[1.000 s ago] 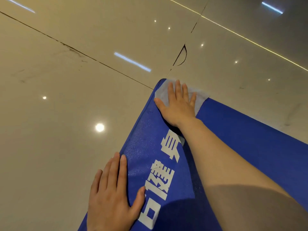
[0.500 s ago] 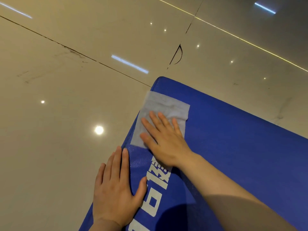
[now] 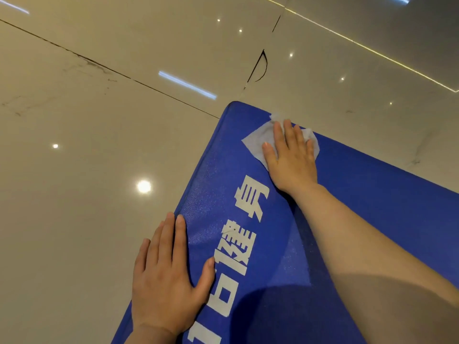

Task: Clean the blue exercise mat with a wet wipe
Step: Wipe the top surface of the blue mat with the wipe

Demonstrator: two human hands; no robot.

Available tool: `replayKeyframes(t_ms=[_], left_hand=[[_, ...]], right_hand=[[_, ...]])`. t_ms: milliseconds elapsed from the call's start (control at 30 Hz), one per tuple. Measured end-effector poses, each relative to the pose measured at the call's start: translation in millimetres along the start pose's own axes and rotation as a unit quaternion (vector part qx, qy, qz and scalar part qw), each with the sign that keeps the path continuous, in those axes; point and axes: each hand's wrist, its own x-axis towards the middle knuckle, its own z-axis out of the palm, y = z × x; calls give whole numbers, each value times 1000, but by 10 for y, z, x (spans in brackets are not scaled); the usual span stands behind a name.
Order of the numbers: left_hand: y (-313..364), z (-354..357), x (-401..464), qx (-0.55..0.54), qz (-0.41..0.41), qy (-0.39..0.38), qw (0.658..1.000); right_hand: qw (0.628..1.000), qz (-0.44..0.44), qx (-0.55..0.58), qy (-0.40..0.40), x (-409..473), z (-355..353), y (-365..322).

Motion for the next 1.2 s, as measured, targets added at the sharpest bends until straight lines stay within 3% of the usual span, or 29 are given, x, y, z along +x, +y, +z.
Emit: replayKeyframes(t_ms=[133, 233, 367, 500, 600, 767, 900, 1067, 1133, 1200], left_hand=[[11, -1, -6, -1, 1, 6, 1000], [3, 15, -8, -7, 4, 8, 1000], [-8, 34, -2, 6, 10, 20, 1000], [4, 37, -15, 6, 14, 33, 999], [20, 36, 1, 11, 17, 46, 999], [25, 40, -13, 22, 9, 42, 999], [37, 28, -19, 18, 1, 33, 999], [39, 15, -3, 19, 1, 40, 999], [38, 10, -8, 20, 0, 37, 999], [37, 10, -21, 18, 2, 39, 999]], right_hand=[[991, 131, 9, 9, -160, 36, 217], [987, 160, 21, 8, -59, 34, 34], [1000, 18, 4, -11, 19, 57, -422], [994, -90, 39, -46, -528, 223, -937], [987, -159, 21, -3, -1070, 318, -966], [965, -191, 172, -40, -1096, 187, -721], [966, -183, 161, 84, -1141, 253, -638], [965, -124, 171, 158, -954, 266, -600], [965, -126, 182, 142, -835, 169, -601], [961, -145, 229, 54, -804, -31, -559]])
